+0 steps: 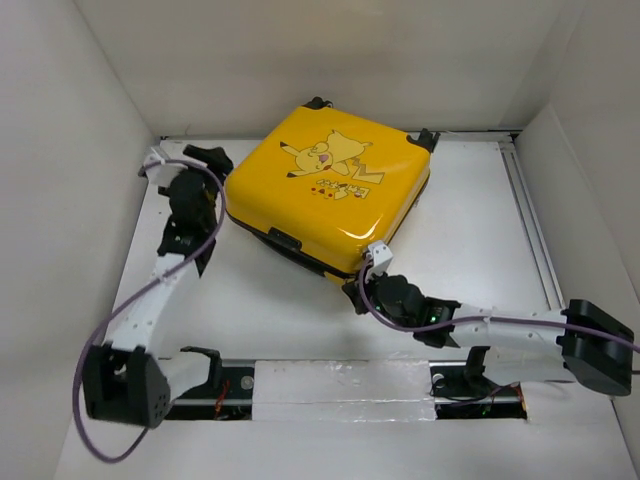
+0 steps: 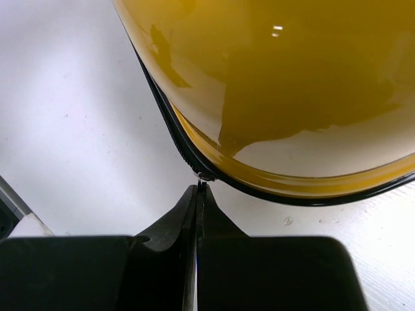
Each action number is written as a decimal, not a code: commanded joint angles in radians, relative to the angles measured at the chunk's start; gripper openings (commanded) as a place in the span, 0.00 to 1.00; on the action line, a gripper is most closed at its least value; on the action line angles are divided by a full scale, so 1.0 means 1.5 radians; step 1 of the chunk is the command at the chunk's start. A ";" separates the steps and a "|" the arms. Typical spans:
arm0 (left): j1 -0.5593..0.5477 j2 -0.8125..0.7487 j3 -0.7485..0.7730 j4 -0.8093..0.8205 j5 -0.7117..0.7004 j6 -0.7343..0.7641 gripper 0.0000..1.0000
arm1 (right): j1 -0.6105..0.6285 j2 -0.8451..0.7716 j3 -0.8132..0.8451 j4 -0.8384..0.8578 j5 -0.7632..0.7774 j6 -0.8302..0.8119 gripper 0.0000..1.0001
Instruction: Pack the luggage
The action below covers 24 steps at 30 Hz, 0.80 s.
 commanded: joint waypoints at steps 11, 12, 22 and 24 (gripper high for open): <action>0.149 0.313 0.072 0.088 0.348 -0.088 0.73 | 0.047 0.076 0.099 -0.006 -0.070 -0.025 0.00; 0.143 0.321 0.072 0.101 0.355 -0.088 0.73 | 0.047 0.095 0.110 -0.006 -0.070 -0.036 0.00; 0.094 0.310 -0.002 0.154 0.384 -0.094 0.72 | 0.047 0.240 0.295 0.013 -0.110 -0.110 0.00; 0.094 0.300 -0.008 0.154 0.397 -0.094 0.72 | 0.047 0.275 0.327 0.013 -0.117 -0.126 0.00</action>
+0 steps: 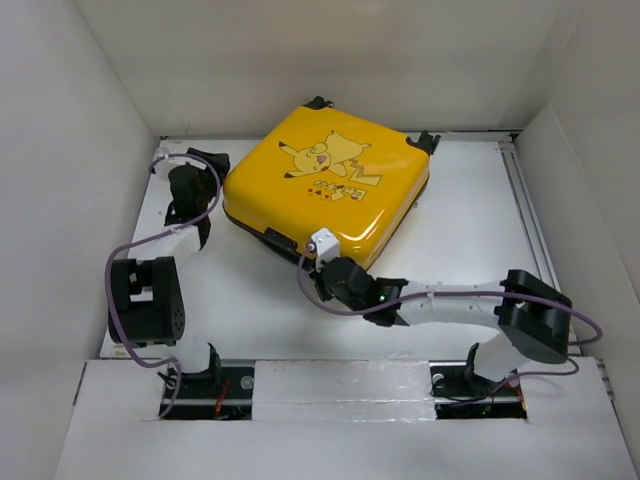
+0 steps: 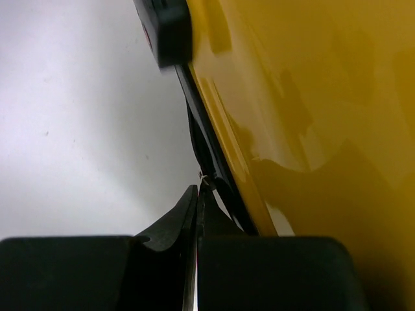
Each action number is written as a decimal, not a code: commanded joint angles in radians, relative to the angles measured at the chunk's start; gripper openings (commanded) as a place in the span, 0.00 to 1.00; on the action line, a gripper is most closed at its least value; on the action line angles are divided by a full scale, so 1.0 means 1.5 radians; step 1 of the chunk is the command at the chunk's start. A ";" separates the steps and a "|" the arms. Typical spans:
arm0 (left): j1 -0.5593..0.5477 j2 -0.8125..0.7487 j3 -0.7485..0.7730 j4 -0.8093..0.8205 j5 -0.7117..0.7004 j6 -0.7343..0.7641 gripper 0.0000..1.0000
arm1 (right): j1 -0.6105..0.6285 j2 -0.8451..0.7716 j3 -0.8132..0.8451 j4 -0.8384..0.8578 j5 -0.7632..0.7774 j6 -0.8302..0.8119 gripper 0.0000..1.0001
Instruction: Pack the luggage
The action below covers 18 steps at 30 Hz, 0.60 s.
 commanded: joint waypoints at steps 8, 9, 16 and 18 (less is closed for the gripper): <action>-0.068 -0.042 -0.041 -0.038 0.168 0.057 0.72 | 0.022 0.185 0.289 0.075 -0.310 -0.091 0.00; -0.068 -0.042 -0.041 -0.056 0.176 0.063 0.72 | 0.022 0.203 0.307 0.075 -0.334 -0.091 0.00; -0.049 -0.036 -0.058 -0.023 0.211 0.063 0.72 | 0.022 0.176 0.342 0.048 -0.411 -0.100 0.01; -0.049 -0.036 -0.064 -0.023 0.205 0.070 0.72 | 0.022 0.145 0.316 0.007 -0.427 -0.107 0.20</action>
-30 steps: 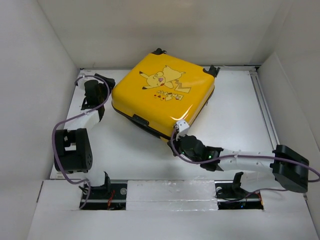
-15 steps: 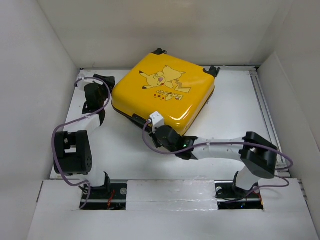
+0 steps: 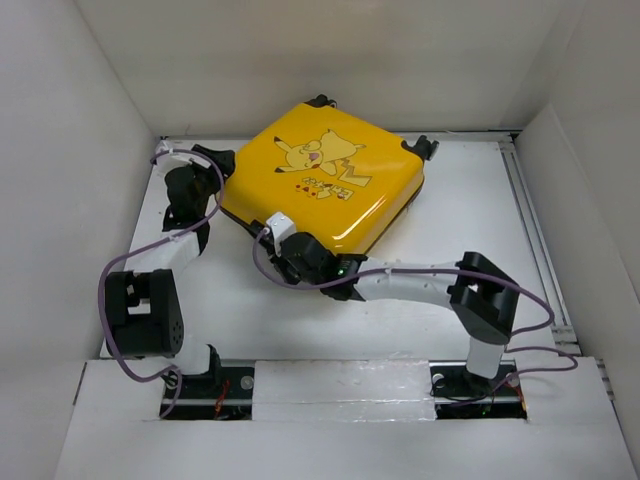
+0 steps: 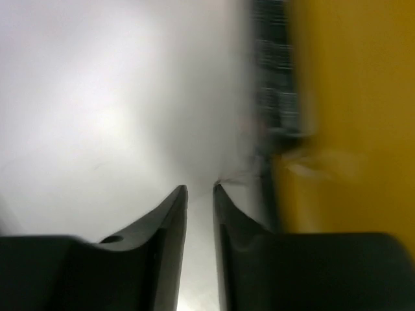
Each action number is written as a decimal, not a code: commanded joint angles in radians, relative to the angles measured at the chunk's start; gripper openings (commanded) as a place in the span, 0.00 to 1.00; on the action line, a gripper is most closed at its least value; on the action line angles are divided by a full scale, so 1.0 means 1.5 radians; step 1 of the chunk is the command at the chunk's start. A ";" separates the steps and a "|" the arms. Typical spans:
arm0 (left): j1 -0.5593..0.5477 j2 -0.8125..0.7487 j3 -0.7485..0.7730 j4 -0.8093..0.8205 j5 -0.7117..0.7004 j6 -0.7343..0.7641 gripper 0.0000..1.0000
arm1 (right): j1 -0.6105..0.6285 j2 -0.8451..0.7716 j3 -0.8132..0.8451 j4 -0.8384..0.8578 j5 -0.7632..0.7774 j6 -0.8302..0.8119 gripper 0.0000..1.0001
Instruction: Pack the luggage
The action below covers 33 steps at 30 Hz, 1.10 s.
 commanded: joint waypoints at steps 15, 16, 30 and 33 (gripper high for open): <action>-0.030 -0.012 0.020 -0.058 -0.011 -0.032 0.74 | -0.279 -0.539 -0.268 -0.076 -0.027 0.032 0.00; -0.030 -0.012 0.035 -0.078 -0.033 -0.040 0.76 | -0.312 -0.539 -0.277 -0.076 -0.015 0.053 0.00; 0.004 0.270 0.314 -0.233 0.117 -0.009 0.73 | -0.539 -0.315 -0.327 0.144 -0.147 0.154 0.00; -0.014 0.276 0.270 -0.195 0.144 -0.015 0.72 | -0.526 -0.239 -0.261 0.159 -0.195 0.137 0.00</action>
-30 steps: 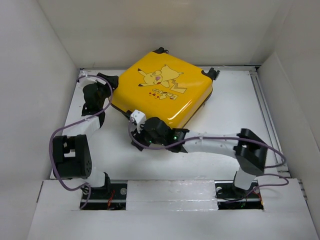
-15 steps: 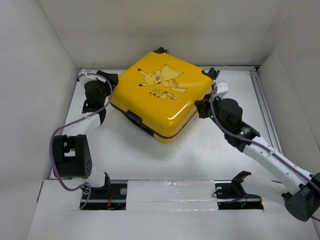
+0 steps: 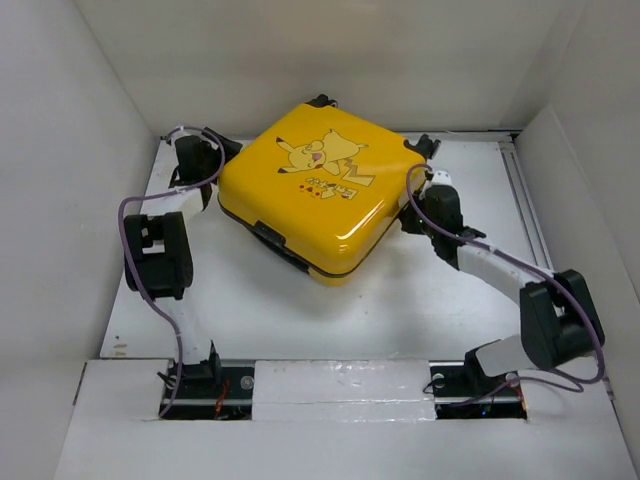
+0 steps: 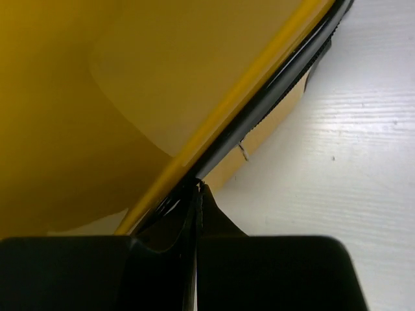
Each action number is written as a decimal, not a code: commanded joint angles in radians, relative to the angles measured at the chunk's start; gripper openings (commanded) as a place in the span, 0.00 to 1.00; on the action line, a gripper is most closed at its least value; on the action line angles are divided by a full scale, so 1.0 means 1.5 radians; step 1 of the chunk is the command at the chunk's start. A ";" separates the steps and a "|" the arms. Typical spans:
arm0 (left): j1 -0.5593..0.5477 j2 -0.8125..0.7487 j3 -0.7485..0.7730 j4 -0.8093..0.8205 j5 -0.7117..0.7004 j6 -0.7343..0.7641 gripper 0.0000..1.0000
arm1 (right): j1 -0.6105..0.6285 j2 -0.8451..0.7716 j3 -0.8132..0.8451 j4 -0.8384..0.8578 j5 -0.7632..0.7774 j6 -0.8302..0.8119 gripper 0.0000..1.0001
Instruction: Pack the luggage
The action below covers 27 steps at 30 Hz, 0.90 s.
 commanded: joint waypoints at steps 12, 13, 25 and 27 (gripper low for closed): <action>-0.115 -0.229 -0.393 0.164 0.001 -0.029 0.71 | 0.045 0.268 0.363 0.033 -0.325 -0.127 0.00; -0.130 -0.263 -0.432 0.164 -0.008 -0.021 0.71 | 0.051 0.279 0.400 0.024 -0.337 -0.127 0.00; -0.226 -0.515 -0.611 0.135 -0.047 -0.018 0.67 | 0.035 0.360 0.559 -0.099 -0.370 -0.182 0.13; -0.264 -0.573 -0.634 0.117 -0.085 -0.029 0.67 | 0.021 0.360 0.574 -0.131 -0.370 -0.188 0.19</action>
